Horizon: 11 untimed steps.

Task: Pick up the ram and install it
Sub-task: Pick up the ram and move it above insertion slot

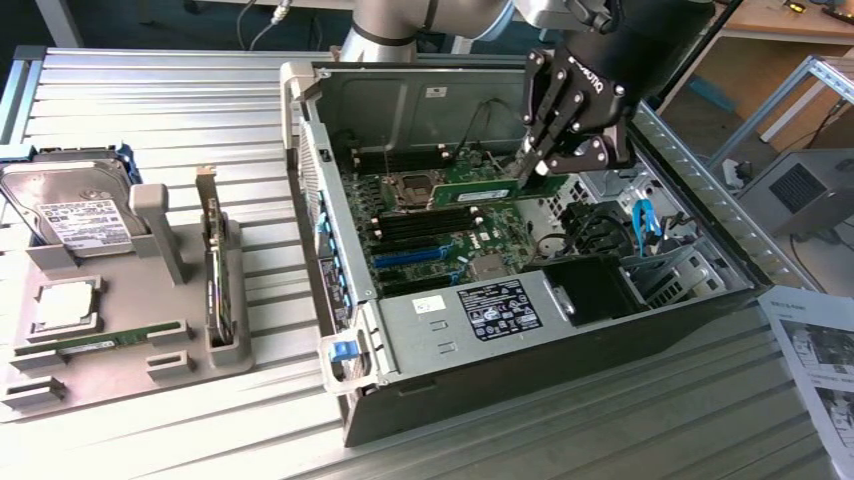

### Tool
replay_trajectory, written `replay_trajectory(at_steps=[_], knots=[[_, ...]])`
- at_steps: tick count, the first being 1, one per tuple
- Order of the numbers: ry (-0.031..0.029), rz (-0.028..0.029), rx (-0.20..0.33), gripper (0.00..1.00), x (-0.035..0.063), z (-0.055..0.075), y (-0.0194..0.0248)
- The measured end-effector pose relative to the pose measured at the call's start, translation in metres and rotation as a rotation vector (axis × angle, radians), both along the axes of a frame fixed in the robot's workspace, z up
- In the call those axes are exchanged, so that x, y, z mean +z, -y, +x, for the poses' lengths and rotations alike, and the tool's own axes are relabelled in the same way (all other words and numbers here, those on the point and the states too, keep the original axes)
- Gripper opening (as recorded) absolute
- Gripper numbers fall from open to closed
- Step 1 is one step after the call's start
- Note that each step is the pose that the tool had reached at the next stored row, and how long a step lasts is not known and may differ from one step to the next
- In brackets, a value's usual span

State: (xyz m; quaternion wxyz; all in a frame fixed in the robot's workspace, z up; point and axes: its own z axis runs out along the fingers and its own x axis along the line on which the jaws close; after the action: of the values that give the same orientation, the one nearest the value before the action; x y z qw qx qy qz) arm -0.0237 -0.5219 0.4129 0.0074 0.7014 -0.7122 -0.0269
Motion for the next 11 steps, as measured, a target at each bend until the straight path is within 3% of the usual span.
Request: replay_trajectory(at_steps=[11], knots=[[-0.0001, 0.0034, 0.0, 0.12, -0.0041, 0.0, -0.0089]])
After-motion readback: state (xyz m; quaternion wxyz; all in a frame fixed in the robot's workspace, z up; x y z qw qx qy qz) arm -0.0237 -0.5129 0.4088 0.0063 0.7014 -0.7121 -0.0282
